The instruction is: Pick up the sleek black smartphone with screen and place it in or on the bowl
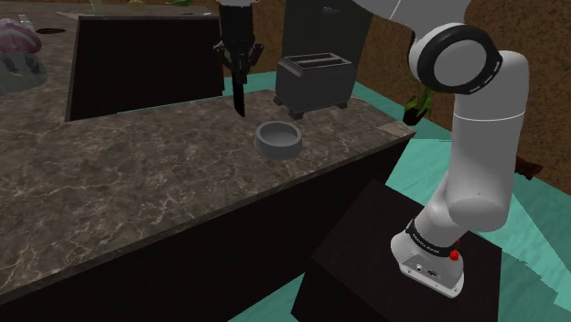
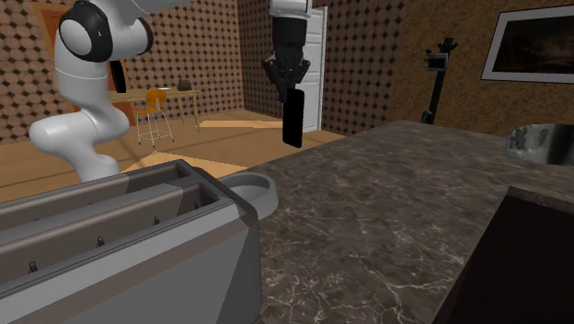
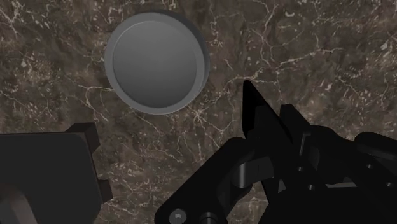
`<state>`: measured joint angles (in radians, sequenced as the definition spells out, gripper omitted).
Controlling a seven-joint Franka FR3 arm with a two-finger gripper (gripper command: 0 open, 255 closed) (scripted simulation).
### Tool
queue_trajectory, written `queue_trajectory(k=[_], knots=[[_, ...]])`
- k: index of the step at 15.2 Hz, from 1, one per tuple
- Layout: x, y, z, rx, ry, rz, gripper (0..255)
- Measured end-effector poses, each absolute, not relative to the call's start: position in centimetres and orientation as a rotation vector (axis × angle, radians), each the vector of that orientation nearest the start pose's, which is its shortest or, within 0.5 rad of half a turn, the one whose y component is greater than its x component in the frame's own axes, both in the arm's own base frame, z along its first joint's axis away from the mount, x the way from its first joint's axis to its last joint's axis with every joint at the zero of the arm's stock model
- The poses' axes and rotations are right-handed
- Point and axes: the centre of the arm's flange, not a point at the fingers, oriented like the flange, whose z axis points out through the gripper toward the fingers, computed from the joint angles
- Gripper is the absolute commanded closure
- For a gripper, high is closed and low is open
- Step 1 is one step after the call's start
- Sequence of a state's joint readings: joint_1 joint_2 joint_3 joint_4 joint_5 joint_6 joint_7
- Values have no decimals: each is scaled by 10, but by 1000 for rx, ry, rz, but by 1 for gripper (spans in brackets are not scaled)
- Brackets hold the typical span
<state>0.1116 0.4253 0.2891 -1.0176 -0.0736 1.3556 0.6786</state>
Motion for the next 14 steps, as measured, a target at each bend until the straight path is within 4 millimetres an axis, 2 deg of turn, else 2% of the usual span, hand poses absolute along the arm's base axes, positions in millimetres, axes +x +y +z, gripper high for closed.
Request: queue_trajectory(k=[10, 14], knots=[[543, 96, 647, -3098, 489, 132, 255], [540, 90, 631, -3098, 487, 134, 255]])
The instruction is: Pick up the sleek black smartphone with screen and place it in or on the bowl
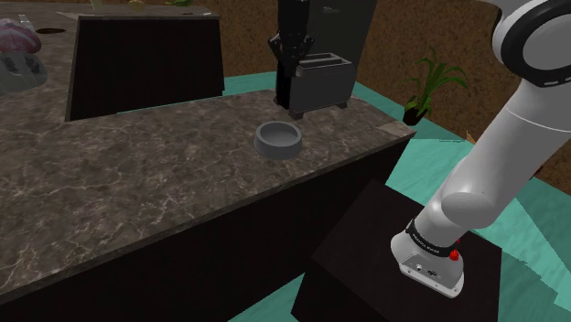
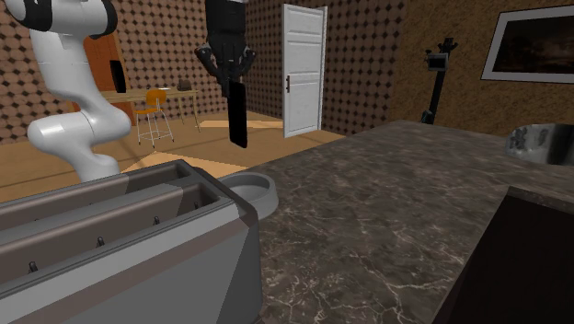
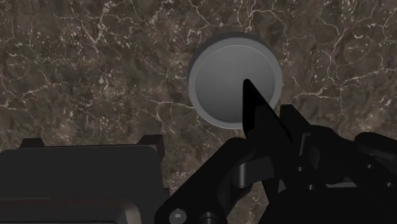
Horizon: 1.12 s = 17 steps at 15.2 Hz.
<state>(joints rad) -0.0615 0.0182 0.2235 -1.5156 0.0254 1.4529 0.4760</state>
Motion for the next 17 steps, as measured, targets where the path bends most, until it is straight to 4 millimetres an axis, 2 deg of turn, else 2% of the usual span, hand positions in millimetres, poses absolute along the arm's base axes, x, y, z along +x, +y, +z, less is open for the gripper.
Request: queue_trajectory(k=[17], knots=[[540, 91, 541, -3098, 487, 135, 255]])
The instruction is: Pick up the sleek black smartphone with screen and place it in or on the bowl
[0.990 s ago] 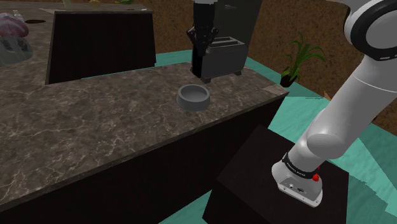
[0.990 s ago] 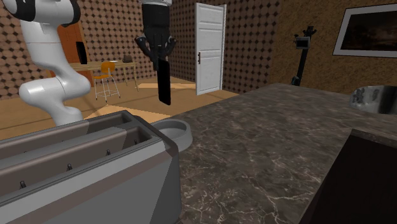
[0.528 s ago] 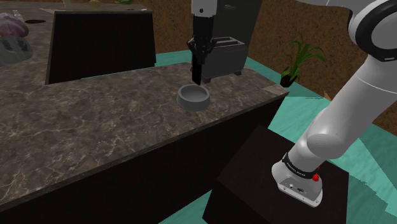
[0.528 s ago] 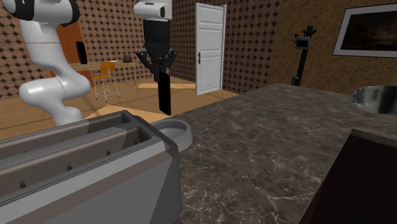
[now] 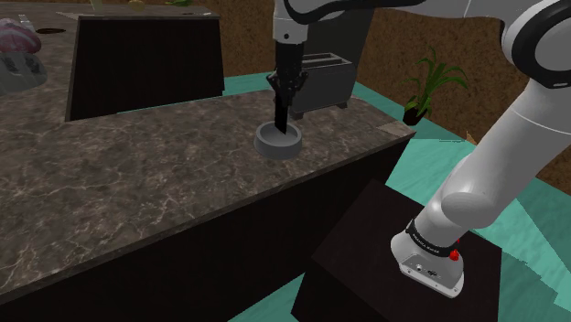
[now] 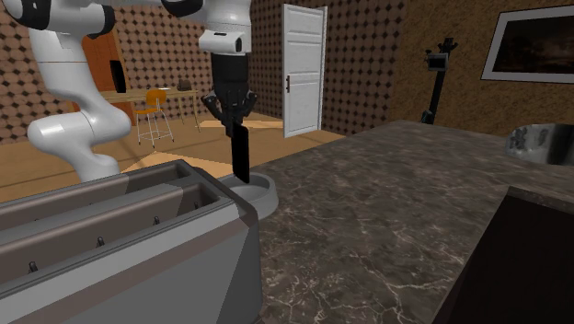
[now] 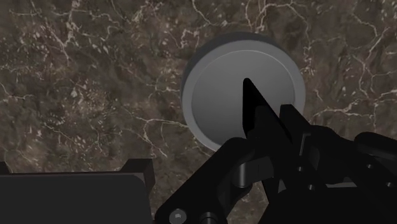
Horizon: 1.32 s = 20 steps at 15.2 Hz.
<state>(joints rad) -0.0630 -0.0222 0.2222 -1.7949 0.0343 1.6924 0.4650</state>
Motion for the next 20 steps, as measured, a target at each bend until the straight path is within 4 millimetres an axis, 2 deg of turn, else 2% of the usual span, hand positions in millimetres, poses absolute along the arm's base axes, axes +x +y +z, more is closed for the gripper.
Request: queue_trajectory(k=[3, 8, 9, 15, 20], knots=[[539, 90, 530, -3098, 487, 135, 255], [539, 89, 528, -3098, 487, 134, 255], [539, 89, 528, -3098, 487, 134, 0], [539, 89, 528, -3098, 487, 134, 0], [543, 88, 572, -3098, 486, 132, 0]])
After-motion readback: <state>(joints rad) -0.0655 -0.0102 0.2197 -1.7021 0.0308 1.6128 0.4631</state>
